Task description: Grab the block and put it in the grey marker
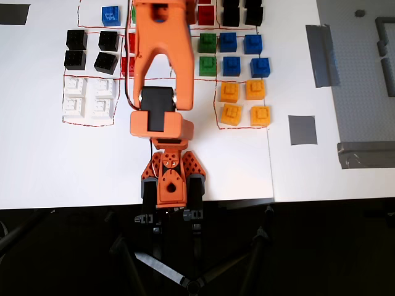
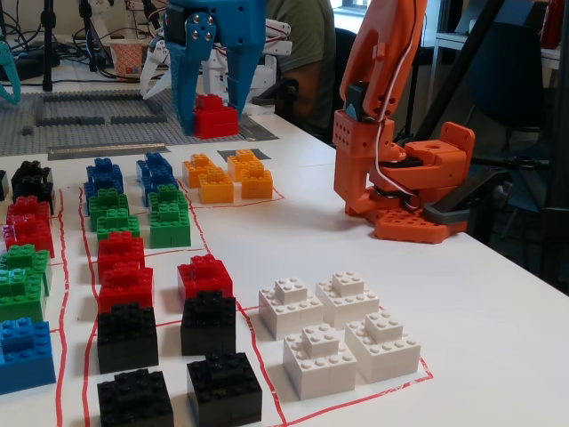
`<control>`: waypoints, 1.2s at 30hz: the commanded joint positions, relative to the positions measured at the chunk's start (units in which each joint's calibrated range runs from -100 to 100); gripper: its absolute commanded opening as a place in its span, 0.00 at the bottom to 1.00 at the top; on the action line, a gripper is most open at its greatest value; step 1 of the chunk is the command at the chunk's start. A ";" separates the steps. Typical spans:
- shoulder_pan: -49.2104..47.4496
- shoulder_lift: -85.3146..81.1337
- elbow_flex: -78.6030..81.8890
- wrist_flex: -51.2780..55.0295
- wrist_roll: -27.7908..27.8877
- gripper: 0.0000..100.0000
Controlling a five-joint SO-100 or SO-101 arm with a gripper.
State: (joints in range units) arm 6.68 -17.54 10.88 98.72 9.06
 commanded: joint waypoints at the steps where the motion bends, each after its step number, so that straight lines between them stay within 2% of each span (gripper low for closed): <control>1: 13.04 -7.93 0.51 0.79 5.57 0.00; 7: 32.01 -6.38 4.14 -0.68 12.80 0.00; 18: 53.80 4.68 -1.76 -7.78 20.85 0.00; 24: 61.21 16.68 -10.93 -12.18 22.86 0.00; 36: 68.20 34.64 -28.90 -16.83 25.15 0.00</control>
State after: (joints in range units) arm 71.78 19.37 -10.34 82.30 33.04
